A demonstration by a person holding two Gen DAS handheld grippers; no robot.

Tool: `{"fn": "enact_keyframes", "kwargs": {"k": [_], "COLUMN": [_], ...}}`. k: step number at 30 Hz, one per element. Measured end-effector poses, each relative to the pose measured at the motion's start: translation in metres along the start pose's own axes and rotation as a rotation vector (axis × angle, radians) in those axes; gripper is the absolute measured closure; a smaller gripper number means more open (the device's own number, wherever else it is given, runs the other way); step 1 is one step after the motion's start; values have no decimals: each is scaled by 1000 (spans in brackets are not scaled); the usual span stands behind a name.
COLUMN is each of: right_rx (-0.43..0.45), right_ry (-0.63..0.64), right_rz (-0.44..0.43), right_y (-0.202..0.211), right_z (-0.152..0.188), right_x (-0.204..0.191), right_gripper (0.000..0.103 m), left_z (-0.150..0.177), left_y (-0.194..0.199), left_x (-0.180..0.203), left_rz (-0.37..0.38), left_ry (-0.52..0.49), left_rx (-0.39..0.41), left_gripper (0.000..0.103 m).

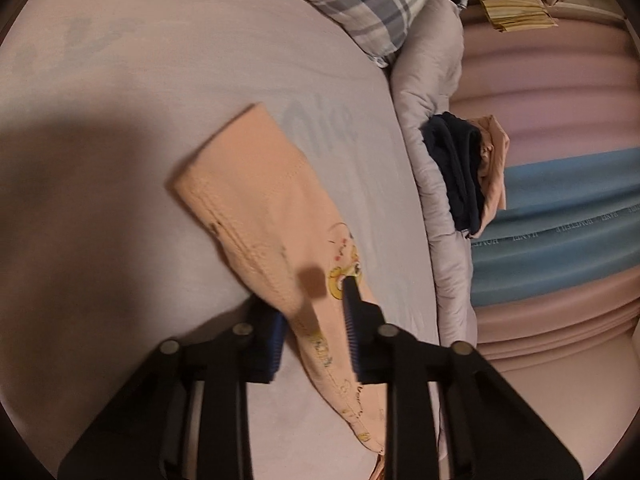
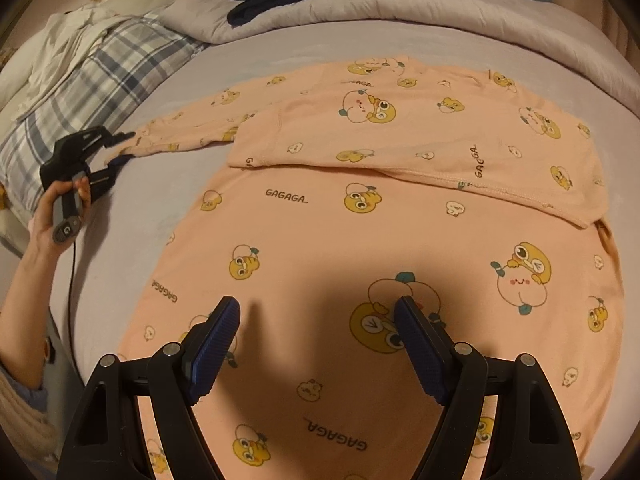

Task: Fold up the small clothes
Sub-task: 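Grasp the cuff of the other sleeve with the left tool, then lay the held sleeve across the folded sleeve and open the left tool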

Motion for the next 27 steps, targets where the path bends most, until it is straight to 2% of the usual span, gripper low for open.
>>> {"fn": "enact_keyframes", "kwargs": {"k": [3,14,21,27], "right_rx": [4,33,45,68], "right_ry": [0,-34,-61,-74], "right_rz": [-8,-21,-37,-51], "right_y": [2,13,16,22], "right_z": [1,7,12,20], "right_x": [3,17,29,40], "right_gripper": [24,24,24,24], "left_z": [0,26,62,107], "left_y": [4,5,-4,-26], "left_x": [11,67,115,153], "left_rz": [-26,-71,-102,-118], "left_ry": [-29,-232,-405,-536], "left_rx": [21,24,-2,-71], "left_gripper": [95,95,95,95]}}
Point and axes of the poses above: each gripper's, at about its wrist camera, not at the fingertips, and y roughly against the way its jaws point, x to its right, z to its underside, the point moved 1 cm from there along -y, roughly the way its jaws point, and after that the axes turned 15 degrees about -x, right-handed, at the moved point
